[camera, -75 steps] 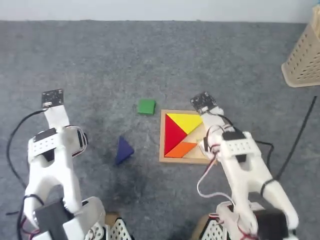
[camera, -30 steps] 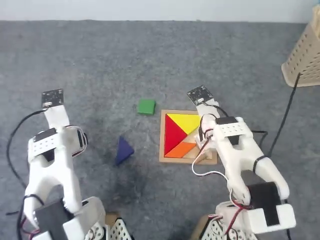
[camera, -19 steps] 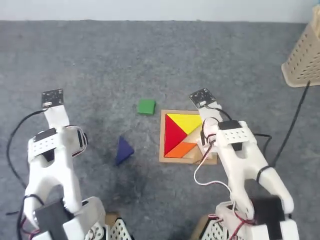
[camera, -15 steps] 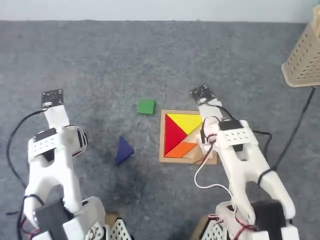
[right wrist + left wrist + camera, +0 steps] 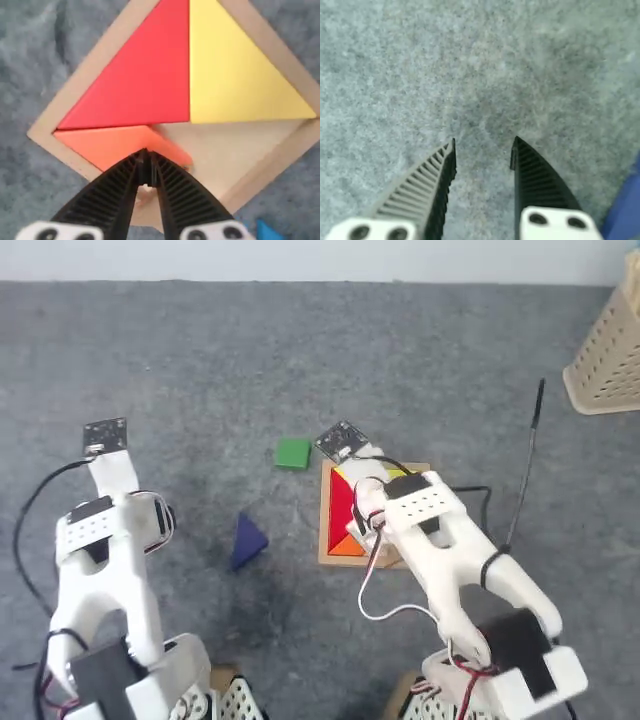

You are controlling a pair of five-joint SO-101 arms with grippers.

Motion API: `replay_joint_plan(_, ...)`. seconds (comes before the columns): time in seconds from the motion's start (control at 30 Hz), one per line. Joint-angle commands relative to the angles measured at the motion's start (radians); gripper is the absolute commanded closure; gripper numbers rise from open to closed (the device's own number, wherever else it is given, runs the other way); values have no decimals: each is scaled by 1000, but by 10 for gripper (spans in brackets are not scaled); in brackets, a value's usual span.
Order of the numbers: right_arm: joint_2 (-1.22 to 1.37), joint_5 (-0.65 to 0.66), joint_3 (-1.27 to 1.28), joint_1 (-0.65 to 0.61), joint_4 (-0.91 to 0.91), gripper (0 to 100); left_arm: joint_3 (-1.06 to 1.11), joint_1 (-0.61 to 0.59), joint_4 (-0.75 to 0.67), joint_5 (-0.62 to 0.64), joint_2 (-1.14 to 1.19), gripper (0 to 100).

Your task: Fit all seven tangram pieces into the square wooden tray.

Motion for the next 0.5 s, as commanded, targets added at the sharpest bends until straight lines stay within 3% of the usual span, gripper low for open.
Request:
replay_joint_plan(0.0,30,5,-35,53,-48,993,-4,6,-15,-9,-12,829)
replay_joint_plan(0.47,249,84,-256,302,-39,993,-4,6,-15,-9,-12,829)
